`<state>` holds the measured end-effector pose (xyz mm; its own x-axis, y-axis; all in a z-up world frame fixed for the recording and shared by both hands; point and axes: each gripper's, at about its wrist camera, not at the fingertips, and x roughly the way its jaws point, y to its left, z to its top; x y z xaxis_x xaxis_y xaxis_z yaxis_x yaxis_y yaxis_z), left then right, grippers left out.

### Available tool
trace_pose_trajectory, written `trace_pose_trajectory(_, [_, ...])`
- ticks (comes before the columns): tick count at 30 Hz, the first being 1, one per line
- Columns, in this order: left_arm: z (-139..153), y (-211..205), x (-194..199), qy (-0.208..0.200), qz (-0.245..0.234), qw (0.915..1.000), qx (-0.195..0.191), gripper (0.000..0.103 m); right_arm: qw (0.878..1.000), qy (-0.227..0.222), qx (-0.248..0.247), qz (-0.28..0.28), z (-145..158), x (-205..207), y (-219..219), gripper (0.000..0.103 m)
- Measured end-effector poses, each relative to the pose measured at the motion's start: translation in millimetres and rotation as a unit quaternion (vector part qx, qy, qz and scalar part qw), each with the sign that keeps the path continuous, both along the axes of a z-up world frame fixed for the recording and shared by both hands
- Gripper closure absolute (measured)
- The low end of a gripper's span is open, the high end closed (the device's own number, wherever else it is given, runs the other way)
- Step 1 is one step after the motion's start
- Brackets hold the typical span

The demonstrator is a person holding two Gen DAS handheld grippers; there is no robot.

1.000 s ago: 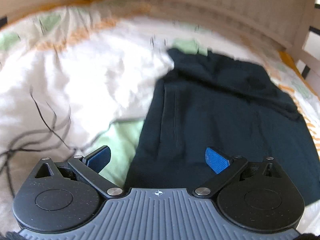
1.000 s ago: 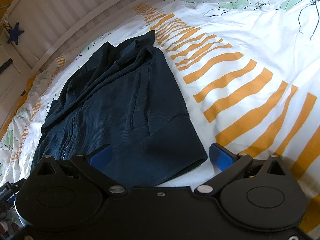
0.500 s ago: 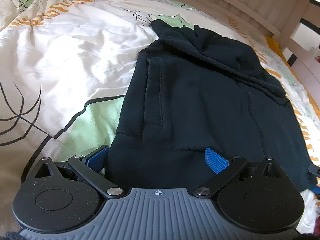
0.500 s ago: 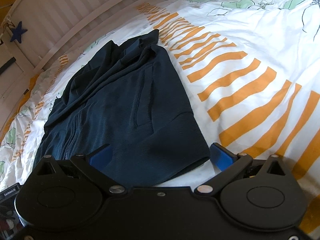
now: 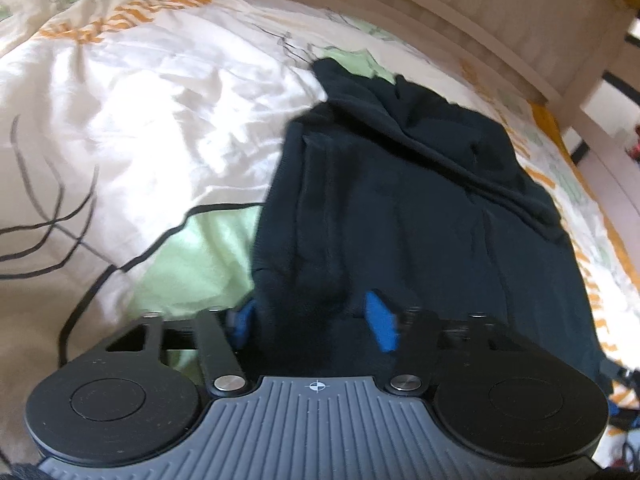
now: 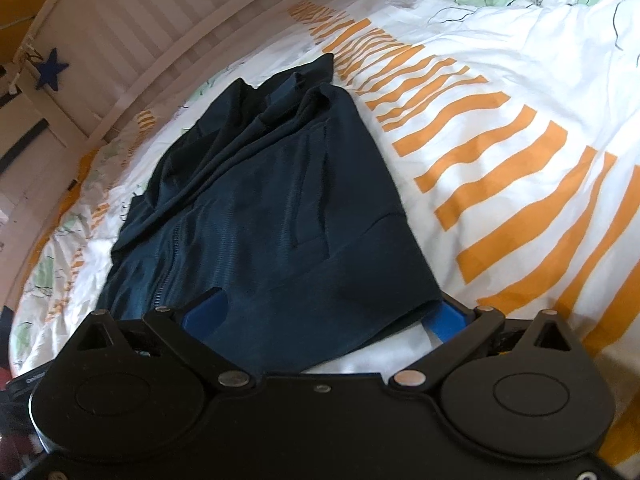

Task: Fold large clothes
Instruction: 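Grasp the navy hoodie's end with the right tool while the left tool grasps beside it, lift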

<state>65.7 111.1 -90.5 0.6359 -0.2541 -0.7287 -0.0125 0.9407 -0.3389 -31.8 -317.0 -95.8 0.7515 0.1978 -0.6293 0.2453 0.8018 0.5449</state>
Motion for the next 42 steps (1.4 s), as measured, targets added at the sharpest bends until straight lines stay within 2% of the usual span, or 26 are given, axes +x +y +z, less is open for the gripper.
trace_pose_trajectory(1, [-0.2,3.8,-0.1,0.003,0.013,0.9999,-0.002,0.073,1.0,-0.001,0.003,0.003,0.1,-1.1,0.4,0.01])
trace_pose_trajectory(2, [-1.2,8.7,-0.3,0.004,0.022,0.9996,-0.017,0.074,1.0,-0.003,0.005,0.004,0.5,-2.5,0.7,0.017])
trace_pose_trajectory(3, [-1.4,12.0,-0.4,0.004,0.027,0.9992,-0.028,0.078,1.0,-0.003,0.008,0.005,0.6,-3.8,0.9,0.036])
trace_pose_trajectory(4, [-0.9,13.9,-0.9,0.002,0.031,0.9989,-0.035,0.082,1.0,0.001,0.01,0.005,-0.1,-4.6,1.4,0.049])
trace_pose_trajectory(5, [0.4,14.8,-1.6,-0.004,0.03,0.9987,-0.041,0.085,1.0,0.005,0.008,0.004,-0.8,-4.8,2.2,0.054])
trace_pose_trajectory(7, [5.1,14.1,-3.7,-0.02,0.026,0.9983,-0.049,0.088,1.0,0.005,0.003,0.001,0.2,-5.4,3.0,0.072])
trace_pose_trajectory(10, [13.7,14.0,-5.6,-0.042,0.024,0.9969,-0.061,0.089,1.0,-0.009,0.01,-0.004,5.3,-7.5,1.4,0.081])
trace_pose_trajectory(18, [37.0,14.3,1.7,-0.071,0.015,0.9939,-0.084,0.089,0.996,-0.058,0.071,-0.006,20.7,-10.0,-12.2,0.086])
trace_pose_trajectory(31, [65.4,11.1,23.6,-0.119,0.011,0.9862,-0.115,0.089,0.991,-0.113,0.073,0.004,50.3,6.8,-24.0,0.091])
trace_pose_trajectory(42, [93.2,7.9,66.3,-0.154,0.014,0.9792,-0.132,0.09,0.986,-0.158,0.049,0.015,82.9,49.0,-26.3,0.092])
